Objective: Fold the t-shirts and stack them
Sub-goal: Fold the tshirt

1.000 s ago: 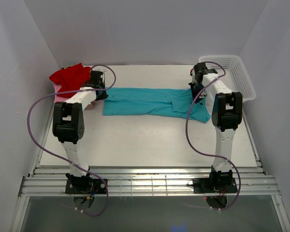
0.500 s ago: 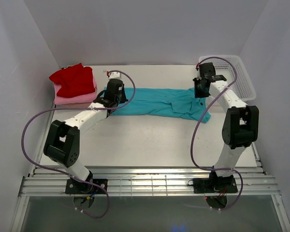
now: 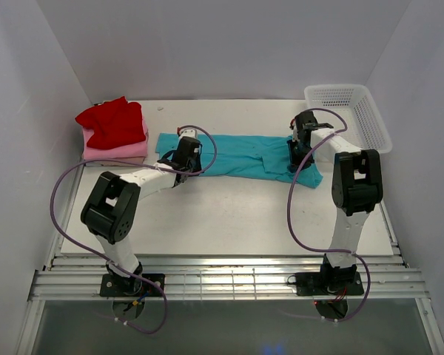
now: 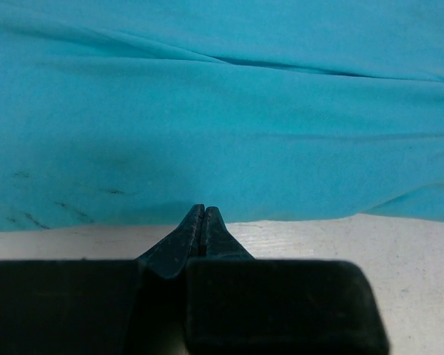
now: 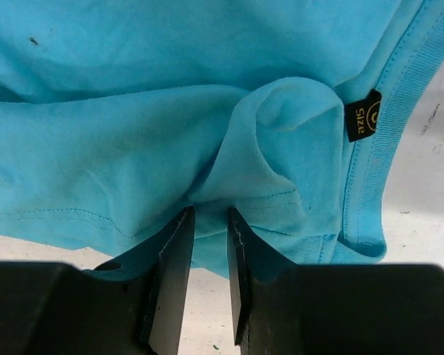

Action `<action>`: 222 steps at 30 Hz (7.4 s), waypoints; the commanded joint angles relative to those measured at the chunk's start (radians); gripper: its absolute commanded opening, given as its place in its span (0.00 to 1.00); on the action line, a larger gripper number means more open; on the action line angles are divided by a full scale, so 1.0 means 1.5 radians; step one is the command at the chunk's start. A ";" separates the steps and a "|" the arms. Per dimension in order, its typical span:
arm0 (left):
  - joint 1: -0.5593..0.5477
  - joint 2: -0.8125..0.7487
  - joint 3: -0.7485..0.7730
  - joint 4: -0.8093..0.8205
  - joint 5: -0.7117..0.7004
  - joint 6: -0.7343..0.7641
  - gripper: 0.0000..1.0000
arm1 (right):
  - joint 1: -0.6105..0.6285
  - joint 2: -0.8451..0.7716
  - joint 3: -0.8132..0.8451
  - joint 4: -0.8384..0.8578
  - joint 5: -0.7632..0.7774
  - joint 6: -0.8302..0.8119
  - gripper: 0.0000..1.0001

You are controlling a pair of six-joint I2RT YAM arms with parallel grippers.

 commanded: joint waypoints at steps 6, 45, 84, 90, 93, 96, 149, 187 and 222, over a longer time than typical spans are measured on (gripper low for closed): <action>0.002 0.032 -0.007 0.000 -0.087 0.003 0.04 | 0.003 0.003 0.003 -0.009 -0.015 0.001 0.31; 0.009 -0.071 -0.084 0.086 0.013 -0.005 0.23 | 0.015 0.013 0.155 -0.051 -0.034 -0.006 0.30; -0.161 0.194 0.160 0.265 0.281 -0.054 0.36 | -0.022 -0.022 -0.028 0.001 0.039 -0.003 0.32; -0.161 0.213 0.164 0.280 0.292 -0.064 0.36 | -0.029 -0.013 -0.017 0.000 0.029 -0.005 0.32; -0.161 0.221 0.170 0.281 0.292 -0.065 0.36 | -0.033 -0.011 -0.015 0.001 0.027 -0.006 0.32; -0.161 0.229 0.176 0.282 0.298 -0.067 0.36 | -0.036 -0.008 -0.012 0.003 0.026 -0.007 0.32; -0.165 0.289 0.222 0.287 0.304 -0.070 0.33 | -0.042 0.029 0.066 -0.018 -0.018 -0.022 0.08; -0.168 0.322 0.257 0.259 0.286 -0.059 0.06 | -0.042 0.043 0.065 -0.019 -0.030 -0.026 0.08; -0.101 0.390 0.487 0.161 0.297 -0.029 0.07 | -0.047 0.183 0.397 -0.139 -0.011 -0.030 0.08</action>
